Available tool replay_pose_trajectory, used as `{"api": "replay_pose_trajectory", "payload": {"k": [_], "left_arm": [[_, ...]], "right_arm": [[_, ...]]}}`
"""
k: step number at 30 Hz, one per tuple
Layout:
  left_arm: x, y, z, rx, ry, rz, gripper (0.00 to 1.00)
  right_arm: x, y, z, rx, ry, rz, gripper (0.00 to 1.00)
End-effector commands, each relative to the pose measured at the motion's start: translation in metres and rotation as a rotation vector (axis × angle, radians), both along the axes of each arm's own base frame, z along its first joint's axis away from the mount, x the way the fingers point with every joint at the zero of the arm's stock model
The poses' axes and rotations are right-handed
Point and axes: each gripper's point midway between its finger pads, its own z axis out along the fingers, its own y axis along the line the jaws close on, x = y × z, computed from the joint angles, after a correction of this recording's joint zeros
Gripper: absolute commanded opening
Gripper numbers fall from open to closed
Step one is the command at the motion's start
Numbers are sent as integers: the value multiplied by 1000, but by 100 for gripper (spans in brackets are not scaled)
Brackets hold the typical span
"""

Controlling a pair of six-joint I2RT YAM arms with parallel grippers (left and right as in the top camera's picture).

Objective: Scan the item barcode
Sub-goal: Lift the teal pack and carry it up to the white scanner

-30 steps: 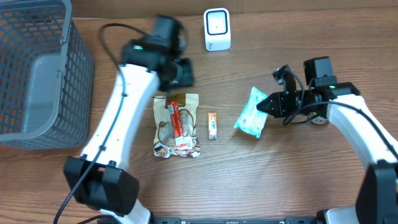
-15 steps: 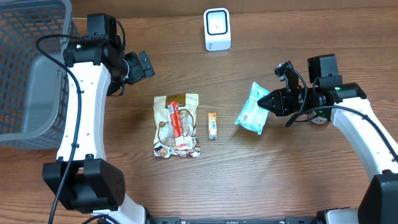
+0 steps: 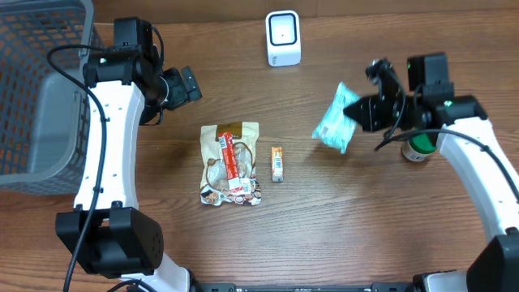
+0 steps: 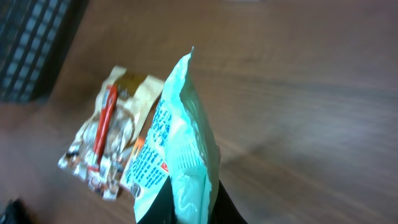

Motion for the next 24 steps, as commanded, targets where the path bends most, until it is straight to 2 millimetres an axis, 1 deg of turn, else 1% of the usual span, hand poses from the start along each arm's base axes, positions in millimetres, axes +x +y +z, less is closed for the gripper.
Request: {"api": "replay_pose_trajectory", "payload": {"k": [1, 5, 7, 8, 9, 12, 15, 20, 22, 24], "left_arm": [[0, -1, 12, 9, -32, -14, 100], [0, -1, 12, 8, -32, -15, 100], [0, -1, 12, 8, -32, -15, 100], [0, -1, 12, 9, -32, -15, 100], [0, -1, 12, 8, -32, -15, 100], [0, -1, 12, 9, -32, -14, 100], [0, -1, 12, 9, -32, -14, 100], [0, -1, 12, 9, -32, -14, 100], [0, -1, 12, 9, -32, -15, 100], [0, -1, 12, 9, -32, -14, 100]], "right_arm": [[30, -13, 58, -68, -160, -80, 4], [51, -28, 113, -129, -301, -161, 5], [59, -34, 137, -153, -369, -199, 4], [68, -36, 161, -187, -463, -217, 4], [72, -34, 173, -209, -526, -207, 3], [81, -20, 197, -292, -700, -149, 3], [86, 5, 211, -390, -846, -61, 4], [94, 49, 229, -532, -1045, -8, 3], [97, 68, 230, -578, -1107, 23, 4], [102, 83, 224, -623, -1143, 56, 4]]}}
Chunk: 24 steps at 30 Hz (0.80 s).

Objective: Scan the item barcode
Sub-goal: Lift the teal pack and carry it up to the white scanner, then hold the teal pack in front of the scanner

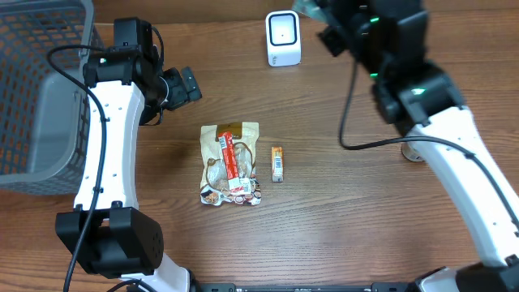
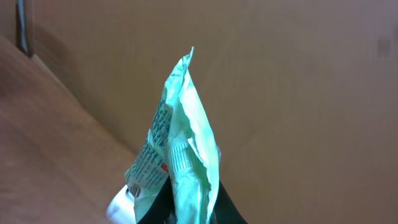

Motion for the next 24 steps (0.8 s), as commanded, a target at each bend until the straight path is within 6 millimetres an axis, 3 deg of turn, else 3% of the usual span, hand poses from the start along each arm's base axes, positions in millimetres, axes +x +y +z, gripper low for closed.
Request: {"api": "replay_pose_trajectory", "payload": {"k": [1, 6, 15, 24], "left_arm": [[1, -1, 12, 9, -35, -14, 100], [1, -1, 12, 9, -35, -14, 100], [1, -1, 12, 9, -35, -15, 100], [1, -2, 12, 9, -35, -16, 100]], "right_arm": [[17, 12, -9, -184, -90, -47, 4], [39, 39, -51, -303, -96, -35, 4], [83, 54, -112, -318, -100, -92, 4], [115, 60, -147, -283, -166, -168, 4]]}}
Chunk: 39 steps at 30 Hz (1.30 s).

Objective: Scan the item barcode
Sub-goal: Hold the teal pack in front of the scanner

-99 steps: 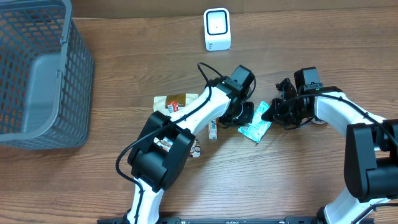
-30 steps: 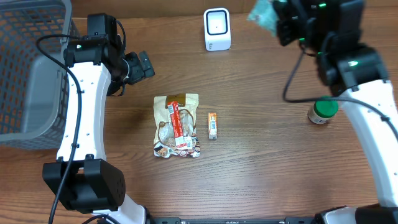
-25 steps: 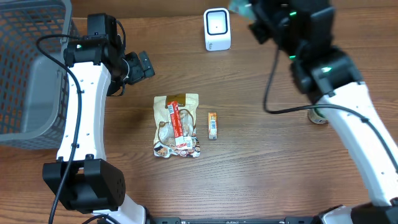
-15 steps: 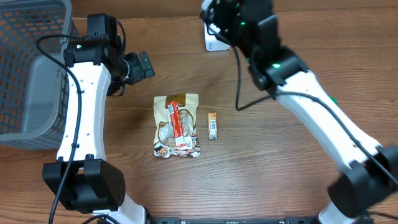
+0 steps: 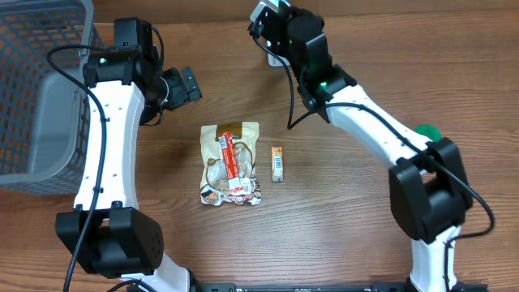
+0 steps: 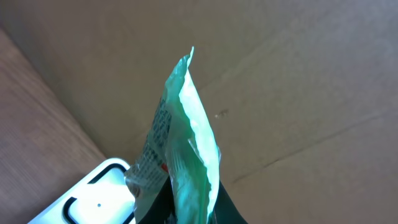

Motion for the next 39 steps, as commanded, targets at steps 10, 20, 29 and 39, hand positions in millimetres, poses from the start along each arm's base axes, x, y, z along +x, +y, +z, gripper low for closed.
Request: {"api": "replay_pose_trajectory", "payload": {"k": [10, 20, 29, 39], "left_arm": [[0, -2, 12, 8, -34, -16, 100], [0, -2, 12, 9, -34, -16, 100], [0, -2, 12, 9, -34, -16, 100], [0, -2, 12, 9, -34, -16, 100]], "right_arm": [[28, -1, -25, 43, -100, -51, 5], [39, -10, -14, 95, -234, -56, 4], [44, -15, -14, 83, -247, -19, 4], [44, -14, -23, 140, -195, -19, 4]]}}
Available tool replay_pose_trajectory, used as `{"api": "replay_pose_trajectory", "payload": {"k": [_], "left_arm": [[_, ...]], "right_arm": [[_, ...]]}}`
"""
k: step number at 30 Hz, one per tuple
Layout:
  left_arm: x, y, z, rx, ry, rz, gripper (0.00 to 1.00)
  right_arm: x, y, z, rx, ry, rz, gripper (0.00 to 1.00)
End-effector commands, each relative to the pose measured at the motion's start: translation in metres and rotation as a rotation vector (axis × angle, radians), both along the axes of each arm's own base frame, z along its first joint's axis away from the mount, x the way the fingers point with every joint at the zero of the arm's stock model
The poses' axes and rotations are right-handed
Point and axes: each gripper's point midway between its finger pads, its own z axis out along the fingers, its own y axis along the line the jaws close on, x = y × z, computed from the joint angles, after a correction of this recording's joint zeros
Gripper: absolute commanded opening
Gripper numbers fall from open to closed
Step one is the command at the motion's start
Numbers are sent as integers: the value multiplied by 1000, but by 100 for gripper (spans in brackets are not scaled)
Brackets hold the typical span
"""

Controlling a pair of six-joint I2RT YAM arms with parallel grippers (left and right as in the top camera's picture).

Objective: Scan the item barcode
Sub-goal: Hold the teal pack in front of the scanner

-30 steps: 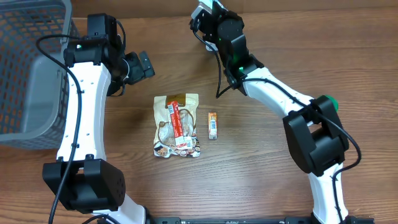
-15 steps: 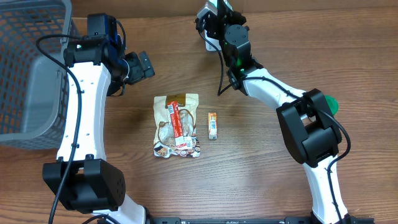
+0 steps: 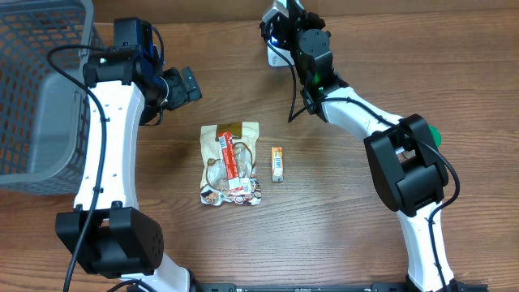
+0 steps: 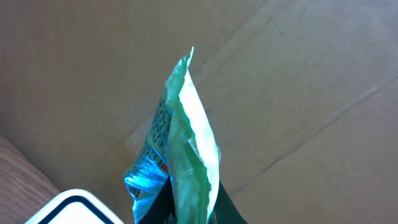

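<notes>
My right gripper (image 4: 186,208) is shut on a mint-green packet (image 4: 186,130), which stands on edge between the dark fingers. The packet's printed lower left face glows blue. Right below it shows a corner of the white scanner (image 4: 59,210). In the overhead view the right gripper (image 3: 280,18) hangs at the table's back edge, over the scanner (image 3: 272,55), and hides most of it. My left gripper (image 3: 190,84) hovers open and empty at the left, far from the packet.
A beige snack bag with a red stripe (image 3: 229,165) and a small orange bar (image 3: 277,163) lie mid-table. A green-capped bottle (image 3: 433,134) peeks from behind the right arm. A grey wire basket (image 3: 36,97) stands at the left. Brown cardboard (image 4: 298,74) backs the table.
The right gripper with the packet has shifted a little over the scanner. Less of the scanner shows in the wrist view, and the packet's printed face is now lit blue. The left arm is unchanged.
My right gripper first held the green packet over the table's right side, near the bottle. Then it was raised toward the back edge beside the scanner. Then the packet was right at the scanner, and now it is held there with blue light on it.
</notes>
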Motion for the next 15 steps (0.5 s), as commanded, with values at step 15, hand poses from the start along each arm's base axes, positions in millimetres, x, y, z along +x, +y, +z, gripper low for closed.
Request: {"api": "replay_pose_trajectory", "payload": {"k": [15], "left_arm": [[1, -1, 12, 9, -35, -15, 100]], "right_arm": [[8, -3, -37, 75, 95, -40, 4]]}}
